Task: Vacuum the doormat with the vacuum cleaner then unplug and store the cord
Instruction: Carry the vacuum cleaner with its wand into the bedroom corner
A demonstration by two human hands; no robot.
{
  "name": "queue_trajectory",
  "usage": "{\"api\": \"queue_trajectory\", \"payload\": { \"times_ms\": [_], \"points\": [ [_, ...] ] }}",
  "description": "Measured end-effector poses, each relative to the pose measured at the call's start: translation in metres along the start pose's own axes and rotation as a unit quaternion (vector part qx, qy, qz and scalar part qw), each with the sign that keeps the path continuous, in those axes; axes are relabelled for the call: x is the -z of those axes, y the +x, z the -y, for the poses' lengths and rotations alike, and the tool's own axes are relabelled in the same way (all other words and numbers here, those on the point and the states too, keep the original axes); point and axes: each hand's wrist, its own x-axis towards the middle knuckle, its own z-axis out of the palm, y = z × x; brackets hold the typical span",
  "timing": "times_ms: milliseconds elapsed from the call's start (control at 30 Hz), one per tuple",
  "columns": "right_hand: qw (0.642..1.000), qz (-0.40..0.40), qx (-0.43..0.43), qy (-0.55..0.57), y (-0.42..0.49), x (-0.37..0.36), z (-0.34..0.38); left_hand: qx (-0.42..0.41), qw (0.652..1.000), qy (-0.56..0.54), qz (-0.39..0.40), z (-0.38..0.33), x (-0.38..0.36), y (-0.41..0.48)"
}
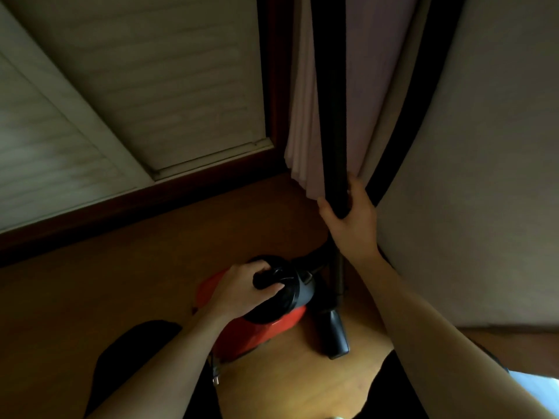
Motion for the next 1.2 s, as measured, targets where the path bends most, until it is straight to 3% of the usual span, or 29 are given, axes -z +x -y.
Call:
{"api": "queue_trajectory", "payload": {
  "times_ms": [300, 533, 767, 967, 1200],
  "points": [
    [0.982, 0.039, -0.089, 0.162, 0.006, -0.011, 0.0, -0.015, 0.998, -0.056, 0.006, -0.006, 0.0, 0.004],
    [0.99, 0.027, -0.082, 0.114, 0.0, -0.025, 0.001, -0.017, 0.999, -0.049, -0.009, -0.002, -0.002, 0.004],
    [0.987, 0.012, -0.113, 0.112, -0.007, -0.033, 0.004, 0.019, 0.996, -0.031, 0.085, -0.007, 0.001, 0.011],
    [0.986, -0.003, -0.122, 0.11, -0.012, -0.034, 0.012, 0.004, 0.999, 0.024, 0.036, 0.0, -0.003, 0.011],
    [0.987, -0.011, -0.117, 0.112, -0.009, -0.027, 0.019, 0.012, 1.0, -0.026, 0.009, -0.002, 0.012, 0.007]
  ]
}}
